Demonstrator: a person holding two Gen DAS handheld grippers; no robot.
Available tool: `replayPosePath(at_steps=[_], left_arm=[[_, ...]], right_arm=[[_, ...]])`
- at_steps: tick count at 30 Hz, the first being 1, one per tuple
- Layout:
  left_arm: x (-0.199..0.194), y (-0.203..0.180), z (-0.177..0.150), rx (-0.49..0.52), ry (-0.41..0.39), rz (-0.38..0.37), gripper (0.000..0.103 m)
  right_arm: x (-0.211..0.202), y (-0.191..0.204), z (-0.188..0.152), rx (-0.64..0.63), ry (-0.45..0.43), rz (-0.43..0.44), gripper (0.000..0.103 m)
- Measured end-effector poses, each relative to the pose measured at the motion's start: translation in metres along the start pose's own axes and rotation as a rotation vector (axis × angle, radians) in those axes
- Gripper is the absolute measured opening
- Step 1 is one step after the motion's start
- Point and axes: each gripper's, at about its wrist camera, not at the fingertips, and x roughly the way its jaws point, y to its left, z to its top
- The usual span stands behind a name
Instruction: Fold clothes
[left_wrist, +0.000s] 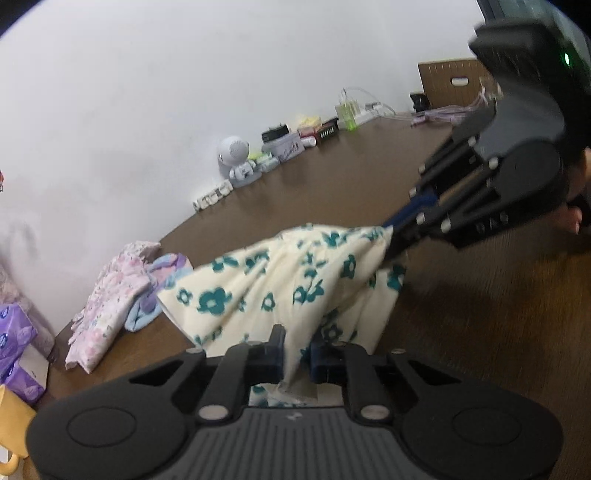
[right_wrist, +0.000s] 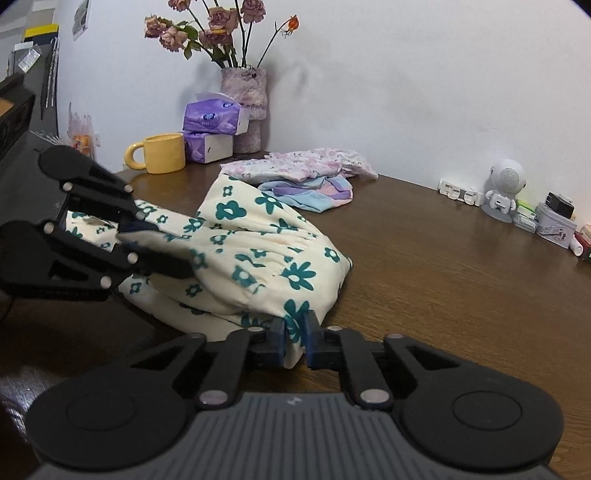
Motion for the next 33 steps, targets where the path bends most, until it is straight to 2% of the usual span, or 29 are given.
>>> replayPosePath(at_steps=[4,7,9,12,15,17,21,27,29,31,33], left_arm=[[0.002,-0.002,-0.004,-0.006,0.002,0.013,0.012],[0.003,-0.003,-0.008,-0.01,0.003,0.023,0.012],[0.004,-0.004,-0.01,-0.013,0.003,0.029,0.014],[0.005,-0.001,-0.011,-0.029,0.0,0.022,0.015],[0.005,-0.002,-0.011,-0.035,0.0,0.021,0.015],[0.005,-0.001,-0.011,-0.044,-0.001,0.019,0.016],[0.006,0.002,-0.013,-0.066,-0.006,0.007,0.016],[0.007,0.009,-0.016,-0.099,-0.014,-0.016,0.016],[0.007,0.009,-0.016,-0.106,-0.016,-0.017,0.016],[0.007,0.008,-0.016,-0.109,-0.017,-0.016,0.016],[0.007,0.008,-0.016,-0.113,-0.019,-0.018,0.016]], right_arm=[[0.003,0.005,-0.002,-0.022,0.02,-0.021,0.009],[-0.002,0.005,-0.002,-0.02,0.03,-0.027,0.013],[-0.012,0.0,0.001,0.023,0.009,0.014,0.021],[-0.027,-0.011,0.008,0.116,-0.055,0.089,0.025],[-0.026,-0.019,0.018,0.185,-0.109,0.109,0.025],[-0.011,-0.021,0.024,0.194,-0.098,0.075,0.022],[0.024,-0.019,0.021,0.197,-0.029,0.074,0.016],[0.03,-0.018,0.017,0.209,-0.016,0.07,0.016],[0.026,-0.025,0.022,0.258,-0.041,0.081,0.016],[0.028,-0.033,0.028,0.296,-0.058,0.056,0.016],[0.04,-0.039,0.031,0.324,-0.039,0.042,0.016]])
